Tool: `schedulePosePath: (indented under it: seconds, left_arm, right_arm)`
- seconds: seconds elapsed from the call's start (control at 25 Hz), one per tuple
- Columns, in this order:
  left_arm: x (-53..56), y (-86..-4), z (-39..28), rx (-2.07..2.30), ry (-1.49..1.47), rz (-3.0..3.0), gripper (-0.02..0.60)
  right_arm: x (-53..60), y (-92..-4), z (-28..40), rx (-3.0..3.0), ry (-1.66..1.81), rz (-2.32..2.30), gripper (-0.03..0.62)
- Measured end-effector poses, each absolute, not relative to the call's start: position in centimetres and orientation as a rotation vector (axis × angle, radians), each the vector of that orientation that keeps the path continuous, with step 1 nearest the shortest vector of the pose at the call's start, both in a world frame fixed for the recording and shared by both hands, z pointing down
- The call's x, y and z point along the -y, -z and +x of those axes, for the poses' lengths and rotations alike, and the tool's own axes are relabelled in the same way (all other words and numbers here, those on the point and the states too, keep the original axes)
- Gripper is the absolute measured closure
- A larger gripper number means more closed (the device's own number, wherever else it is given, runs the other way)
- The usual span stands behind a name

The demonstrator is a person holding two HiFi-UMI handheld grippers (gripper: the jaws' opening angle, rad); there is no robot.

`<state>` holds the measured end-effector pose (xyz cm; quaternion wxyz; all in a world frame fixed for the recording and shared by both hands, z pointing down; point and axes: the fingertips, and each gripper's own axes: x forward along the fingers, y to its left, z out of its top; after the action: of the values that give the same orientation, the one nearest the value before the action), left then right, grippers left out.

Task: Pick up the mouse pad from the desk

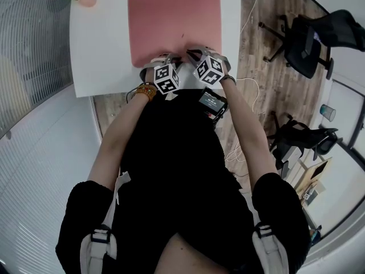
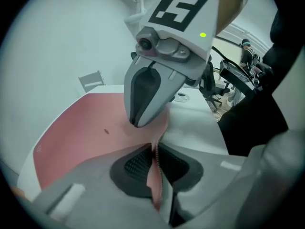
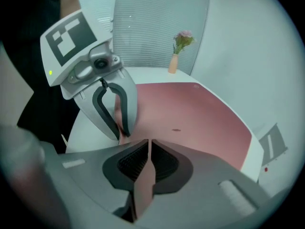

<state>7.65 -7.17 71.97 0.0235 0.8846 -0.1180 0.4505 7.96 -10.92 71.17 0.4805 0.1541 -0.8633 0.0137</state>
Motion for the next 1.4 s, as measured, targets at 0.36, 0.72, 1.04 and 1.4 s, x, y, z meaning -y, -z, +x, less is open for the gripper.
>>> schedulePosePath:
  seconds: [0.36,0.72,1.04,1.4]
  left_arm:
    - [8.0,-70.9,7.2,0.398,-1.327,2.736,0.561]
    - [10.6,-67.1,6.7,0.52,-1.224,2.81,0.56]
    - [12.0,-71.3,1.6,0.722,-1.464,2.642,0.491]
    - [12.4,-70.8,1.6,0.732,-1.367,2.602,0.525]
  right_arm:
    - [8.4,-69.4,7.2,2.182,-0.035,0.173,0.367]
    - [12.7,-71.9,7.8,1.995,0.143,0.327,0.496]
    - [13.3,-70.9,8.0,2.015,0.128,0.337,0.425]
    - [13.0,-73.4,10.3,1.92,-0.062,0.428,0.469]
